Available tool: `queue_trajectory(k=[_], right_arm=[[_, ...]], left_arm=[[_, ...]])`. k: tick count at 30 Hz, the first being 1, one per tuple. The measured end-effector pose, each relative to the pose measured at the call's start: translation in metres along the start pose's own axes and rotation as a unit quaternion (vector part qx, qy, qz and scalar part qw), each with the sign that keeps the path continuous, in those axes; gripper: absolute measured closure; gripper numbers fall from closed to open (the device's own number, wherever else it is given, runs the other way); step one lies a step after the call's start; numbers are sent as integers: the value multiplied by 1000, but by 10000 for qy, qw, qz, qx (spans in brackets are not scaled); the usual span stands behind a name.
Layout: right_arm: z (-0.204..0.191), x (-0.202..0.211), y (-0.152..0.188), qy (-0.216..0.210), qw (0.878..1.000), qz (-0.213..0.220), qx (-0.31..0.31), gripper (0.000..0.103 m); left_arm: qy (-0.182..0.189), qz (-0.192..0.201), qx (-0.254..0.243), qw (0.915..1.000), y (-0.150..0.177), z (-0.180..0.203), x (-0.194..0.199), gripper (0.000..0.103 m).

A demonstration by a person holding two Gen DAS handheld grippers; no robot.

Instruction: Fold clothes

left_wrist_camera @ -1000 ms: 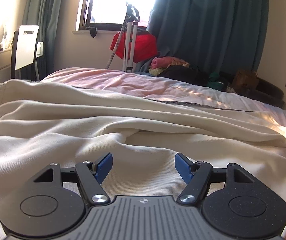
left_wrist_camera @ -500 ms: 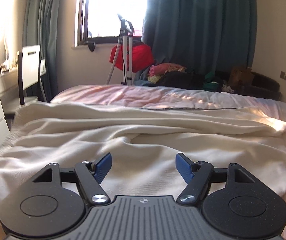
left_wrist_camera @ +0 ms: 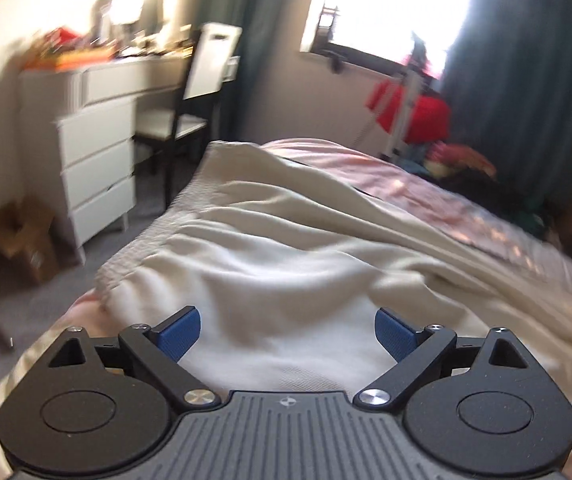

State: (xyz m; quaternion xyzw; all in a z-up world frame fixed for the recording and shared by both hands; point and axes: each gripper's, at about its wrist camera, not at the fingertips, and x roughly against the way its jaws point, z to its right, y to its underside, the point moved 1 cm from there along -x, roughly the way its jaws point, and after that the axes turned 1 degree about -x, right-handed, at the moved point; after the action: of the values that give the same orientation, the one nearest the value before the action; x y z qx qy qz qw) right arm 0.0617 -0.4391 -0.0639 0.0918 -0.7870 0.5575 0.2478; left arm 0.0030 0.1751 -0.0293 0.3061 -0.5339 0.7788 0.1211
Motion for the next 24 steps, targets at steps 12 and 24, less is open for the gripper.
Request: queue_trajectory(k=[12,24], right_arm=[[33,1,-4,190,9968,52,-768,17],[142,-18,16,1116,9581,-205,-2631,17]], left_arm=[[-241,-847,2804,9558,15,-105,-26,5],[771,-1050,3326,9340,30,-119,-51,14]])
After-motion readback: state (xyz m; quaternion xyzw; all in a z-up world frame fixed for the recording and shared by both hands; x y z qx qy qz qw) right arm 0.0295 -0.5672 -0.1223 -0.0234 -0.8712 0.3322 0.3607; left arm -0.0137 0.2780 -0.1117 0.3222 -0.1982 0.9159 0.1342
